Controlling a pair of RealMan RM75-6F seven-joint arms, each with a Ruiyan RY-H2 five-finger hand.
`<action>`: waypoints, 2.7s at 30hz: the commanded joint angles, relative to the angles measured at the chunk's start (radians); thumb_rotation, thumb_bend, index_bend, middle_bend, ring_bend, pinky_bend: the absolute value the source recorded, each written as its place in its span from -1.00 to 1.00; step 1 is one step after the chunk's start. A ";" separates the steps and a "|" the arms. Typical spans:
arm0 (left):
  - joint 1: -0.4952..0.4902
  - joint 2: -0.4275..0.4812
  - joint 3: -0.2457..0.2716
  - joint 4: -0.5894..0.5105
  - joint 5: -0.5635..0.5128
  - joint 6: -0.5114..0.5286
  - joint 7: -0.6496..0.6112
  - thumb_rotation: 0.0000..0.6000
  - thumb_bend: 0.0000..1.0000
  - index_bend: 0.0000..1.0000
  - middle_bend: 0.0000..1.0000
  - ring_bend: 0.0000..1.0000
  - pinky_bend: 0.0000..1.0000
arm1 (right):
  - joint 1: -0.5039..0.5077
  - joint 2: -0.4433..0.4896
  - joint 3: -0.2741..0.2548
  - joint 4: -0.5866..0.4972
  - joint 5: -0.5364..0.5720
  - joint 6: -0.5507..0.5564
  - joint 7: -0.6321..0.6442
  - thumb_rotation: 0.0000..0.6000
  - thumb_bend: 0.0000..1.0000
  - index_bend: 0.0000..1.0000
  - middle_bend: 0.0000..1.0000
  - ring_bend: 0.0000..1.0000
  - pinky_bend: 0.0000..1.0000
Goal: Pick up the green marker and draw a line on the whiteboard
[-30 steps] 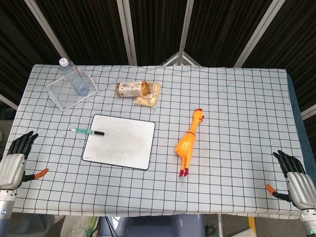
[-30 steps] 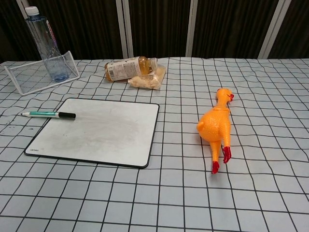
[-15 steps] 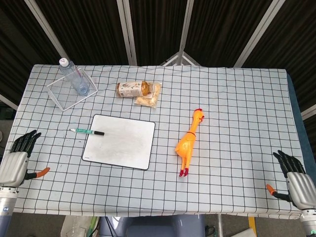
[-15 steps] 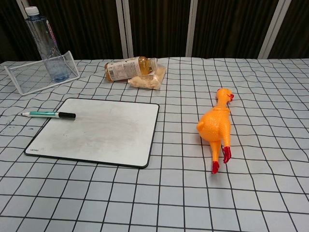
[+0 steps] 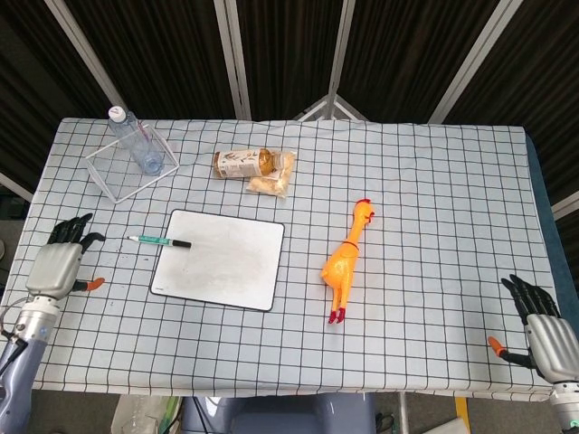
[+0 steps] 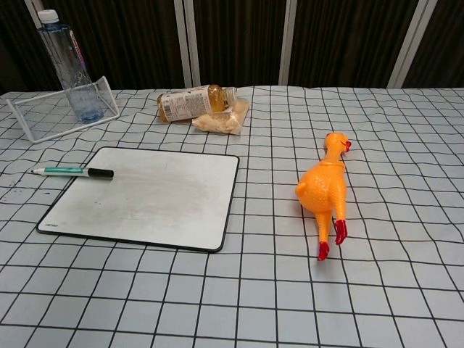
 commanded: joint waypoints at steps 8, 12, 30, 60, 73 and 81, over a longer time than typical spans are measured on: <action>-0.159 -0.172 -0.047 0.261 -0.099 -0.167 0.079 1.00 -0.38 -0.23 -0.92 -1.00 -1.00 | 0.003 0.004 0.002 -0.002 0.010 -0.010 0.016 1.00 -0.47 -1.00 -1.00 -1.00 -1.00; -0.205 -0.213 -0.053 0.333 -0.104 -0.212 0.079 1.00 -0.36 -0.22 -0.92 -1.00 -1.00 | 0.002 0.002 0.002 -0.001 0.010 -0.011 0.019 1.00 -0.47 -1.00 -1.00 -1.00 -1.00; -0.300 -0.356 -0.032 0.528 -0.103 -0.305 0.051 1.00 -0.19 -0.11 -0.88 -1.00 -1.00 | 0.002 0.001 0.004 0.004 0.015 -0.013 0.033 1.00 -0.47 -1.00 -1.00 -1.00 -1.00; -0.332 -0.422 -0.034 0.578 -0.111 -0.321 0.003 1.00 -0.01 0.00 -0.84 -1.00 -1.00 | 0.000 0.002 0.005 0.005 0.017 -0.013 0.033 1.00 -0.47 -1.00 -1.00 -1.00 -1.00; -0.318 -0.407 -0.049 0.522 -0.098 -0.271 -0.062 1.00 0.06 0.28 -0.71 -1.00 -1.00 | -0.001 0.000 0.004 0.006 0.015 -0.011 0.034 1.00 -0.47 -1.00 -1.00 -1.00 -1.00; -0.302 -0.364 -0.139 0.336 -0.117 -0.204 -0.222 1.00 0.06 0.32 -0.66 -1.00 -1.00 | -0.002 0.001 0.003 0.003 0.014 -0.011 0.034 1.00 -0.47 -1.00 -1.00 -1.00 -1.00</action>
